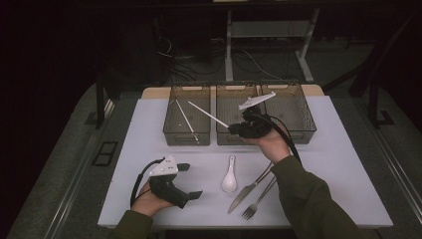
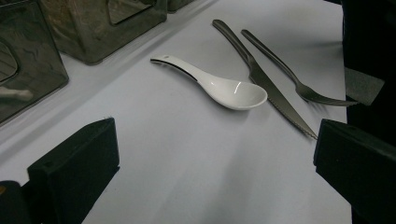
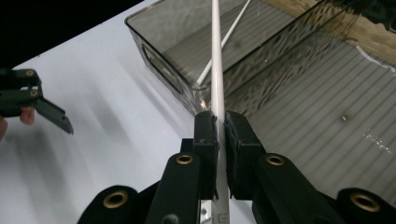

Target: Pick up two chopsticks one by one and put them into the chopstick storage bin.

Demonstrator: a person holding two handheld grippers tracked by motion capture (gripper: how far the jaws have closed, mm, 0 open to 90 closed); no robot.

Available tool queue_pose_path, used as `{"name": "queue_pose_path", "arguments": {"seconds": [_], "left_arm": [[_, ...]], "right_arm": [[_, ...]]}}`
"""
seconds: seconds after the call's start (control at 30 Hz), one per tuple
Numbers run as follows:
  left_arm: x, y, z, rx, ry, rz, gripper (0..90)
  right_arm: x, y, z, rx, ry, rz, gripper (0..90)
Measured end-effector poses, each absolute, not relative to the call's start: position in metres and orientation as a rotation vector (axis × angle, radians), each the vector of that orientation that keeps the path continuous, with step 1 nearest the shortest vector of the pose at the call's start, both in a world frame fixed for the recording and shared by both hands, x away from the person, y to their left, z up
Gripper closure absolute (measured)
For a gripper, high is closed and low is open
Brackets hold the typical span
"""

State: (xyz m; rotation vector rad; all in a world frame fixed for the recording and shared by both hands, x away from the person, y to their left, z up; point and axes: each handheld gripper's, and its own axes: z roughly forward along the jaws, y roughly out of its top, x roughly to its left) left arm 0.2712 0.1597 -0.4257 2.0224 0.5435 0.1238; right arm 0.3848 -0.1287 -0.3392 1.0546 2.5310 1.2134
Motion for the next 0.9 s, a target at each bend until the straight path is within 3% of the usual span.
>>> {"name": "queue_pose_path", "arguments": {"seconds": [0.47, 0.9], "left_arm": [[0.271, 0.160, -0.425, 2.021, 0.534, 0.127, 0.0], [0.271, 0.161, -0.424, 2.027, 0.522, 0.125, 0.0]], "right_arm": [[0.415, -0.086, -0.333, 1.076, 2.510, 1.152, 83.5], [0.453, -0.051, -0.348, 1.170, 2.494, 1.052, 83.5]]}}
